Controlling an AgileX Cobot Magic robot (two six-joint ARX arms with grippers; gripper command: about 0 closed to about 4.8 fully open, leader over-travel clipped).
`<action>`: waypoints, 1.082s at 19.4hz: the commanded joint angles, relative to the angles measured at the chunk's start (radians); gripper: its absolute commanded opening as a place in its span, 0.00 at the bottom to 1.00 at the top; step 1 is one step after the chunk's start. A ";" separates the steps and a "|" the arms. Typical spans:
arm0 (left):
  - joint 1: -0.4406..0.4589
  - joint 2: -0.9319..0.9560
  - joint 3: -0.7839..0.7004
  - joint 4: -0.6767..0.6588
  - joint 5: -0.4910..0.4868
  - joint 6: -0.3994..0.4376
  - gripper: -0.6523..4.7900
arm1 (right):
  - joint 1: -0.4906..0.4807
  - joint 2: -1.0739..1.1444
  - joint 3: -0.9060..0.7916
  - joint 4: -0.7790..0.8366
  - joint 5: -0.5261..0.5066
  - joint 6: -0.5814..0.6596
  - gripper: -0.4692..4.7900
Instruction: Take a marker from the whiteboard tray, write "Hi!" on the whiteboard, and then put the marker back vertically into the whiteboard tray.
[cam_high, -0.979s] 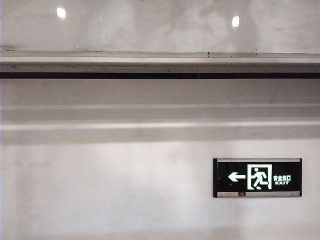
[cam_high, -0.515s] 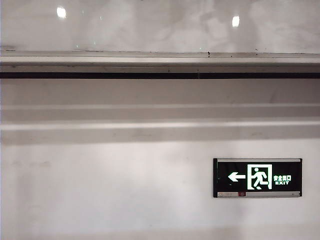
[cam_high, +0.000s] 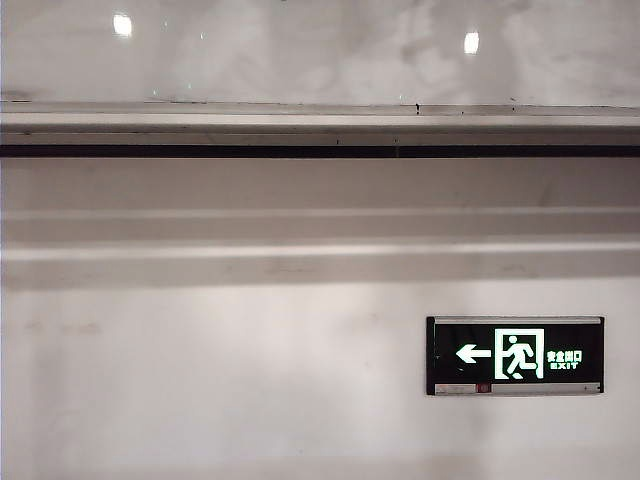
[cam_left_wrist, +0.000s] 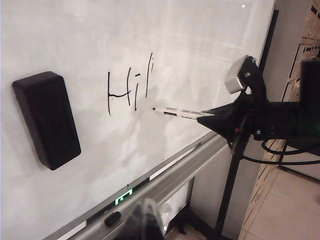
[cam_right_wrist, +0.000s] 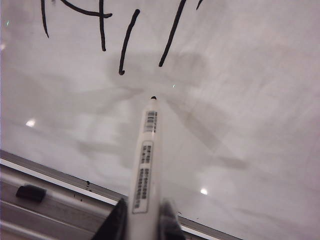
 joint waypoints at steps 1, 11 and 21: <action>0.000 -0.003 0.005 0.010 0.005 0.002 0.11 | 0.001 0.017 0.005 0.046 0.001 -0.002 0.09; 0.000 -0.003 0.005 0.010 0.005 0.002 0.11 | 0.001 0.057 0.005 0.139 0.010 -0.002 0.09; 0.000 -0.003 0.005 0.010 0.004 0.002 0.11 | 0.001 0.054 0.006 0.157 0.050 -0.002 0.09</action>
